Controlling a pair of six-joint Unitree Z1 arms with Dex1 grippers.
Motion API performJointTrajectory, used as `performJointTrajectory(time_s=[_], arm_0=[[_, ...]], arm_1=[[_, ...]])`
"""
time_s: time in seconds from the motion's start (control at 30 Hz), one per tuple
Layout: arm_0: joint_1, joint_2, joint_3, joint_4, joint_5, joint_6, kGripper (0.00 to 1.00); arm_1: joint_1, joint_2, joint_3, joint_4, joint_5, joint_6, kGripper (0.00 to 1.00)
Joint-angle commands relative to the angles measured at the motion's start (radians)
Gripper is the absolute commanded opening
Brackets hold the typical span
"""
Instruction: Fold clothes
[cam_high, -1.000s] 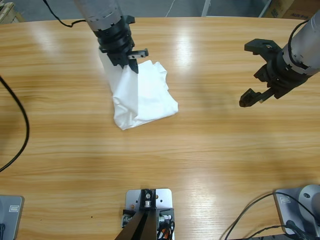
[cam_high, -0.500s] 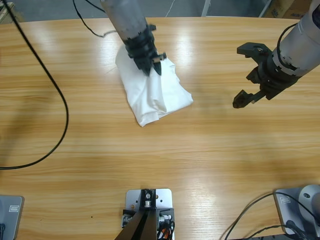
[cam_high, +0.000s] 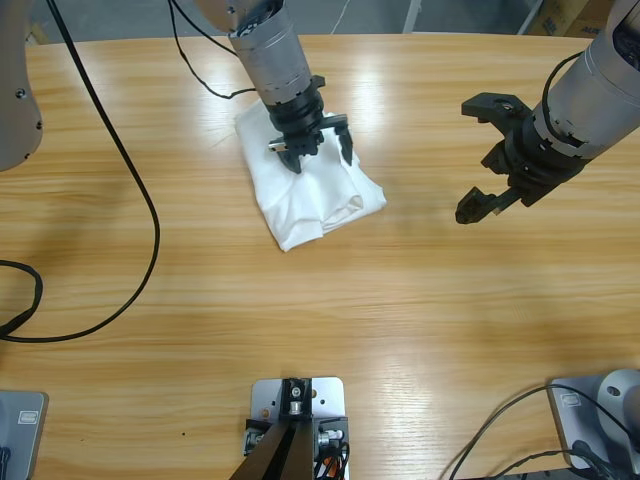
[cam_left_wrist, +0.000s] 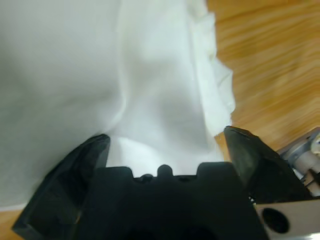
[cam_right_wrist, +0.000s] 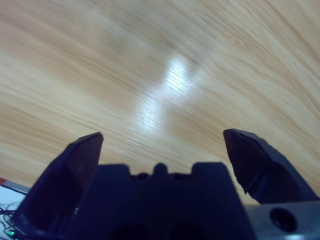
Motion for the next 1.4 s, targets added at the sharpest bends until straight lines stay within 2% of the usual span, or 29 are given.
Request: performJointTrajectory(time_s=[0.03,0.23,0.33,0.43,0.47,0.5,0.57,0.6,0.63,0.73,0.77,0.83,1.0,1.4], arm_0=[[-0.010,0.058,-0.603,-0.227,-0.082,-0.068,0.973],[0.006,-0.029,-0.603,-0.289,-0.191,-0.063,0.973],[0.039,-0.089,-0.602,-0.164,-0.186,0.034,0.971],[0.090,-0.149,-0.600,0.013,-0.153,0.202,0.908],[0.113,-0.164,-0.597,0.070,-0.132,0.252,0.807],[0.131,-0.176,-0.591,0.123,-0.116,0.293,0.681],[0.160,-0.194,-0.569,0.211,-0.070,0.343,0.441],[0.170,-0.208,-0.537,0.232,-0.021,0.352,0.328],[0.173,-0.221,-0.503,0.233,0.018,0.353,0.276],[0.186,-0.224,-0.446,0.235,0.091,0.341,0.156],[0.191,-0.222,-0.423,0.235,0.110,0.338,0.154],[0.202,-0.218,-0.367,0.235,0.145,0.331,0.000],[0.218,-0.209,-0.244,0.234,0.153,0.346,0.000],[0.156,-0.126,-0.160,0.234,0.158,0.331,0.000]], arm_1=[[0.022,0.028,0.041,-0.004,0.025,-0.009,1.000],[0.033,0.024,0.031,-0.005,0.024,-0.009,1.000],[0.049,0.000,0.015,-0.007,0.023,-0.010,1.000],[0.102,-0.040,-0.017,-0.026,0.002,-0.053,0.992],[0.120,-0.053,-0.041,-0.024,-0.019,-0.057,0.907],[0.132,-0.058,-0.065,-0.021,-0.015,-0.057,0.665],[0.141,-0.039,-0.135,0.018,0.000,-0.061,0.333],[0.141,-0.013,-0.180,0.049,0.030,-0.085,0.070],[0.141,0.013,-0.234,0.093,0.034,-0.102,0.000],[0.143,0.052,-0.342,0.147,0.022,-0.110,0.000],[0.143,0.088,-0.403,0.188,0.030,-0.110,0.000],[0.143,0.135,-0.482,0.221,0.065,-0.110,0.000],[0.143,0.242,-0.574,0.193,0.192,-0.113,0.000],[0.141,0.348,-0.512,0.023,0.284,-0.116,0.000]])
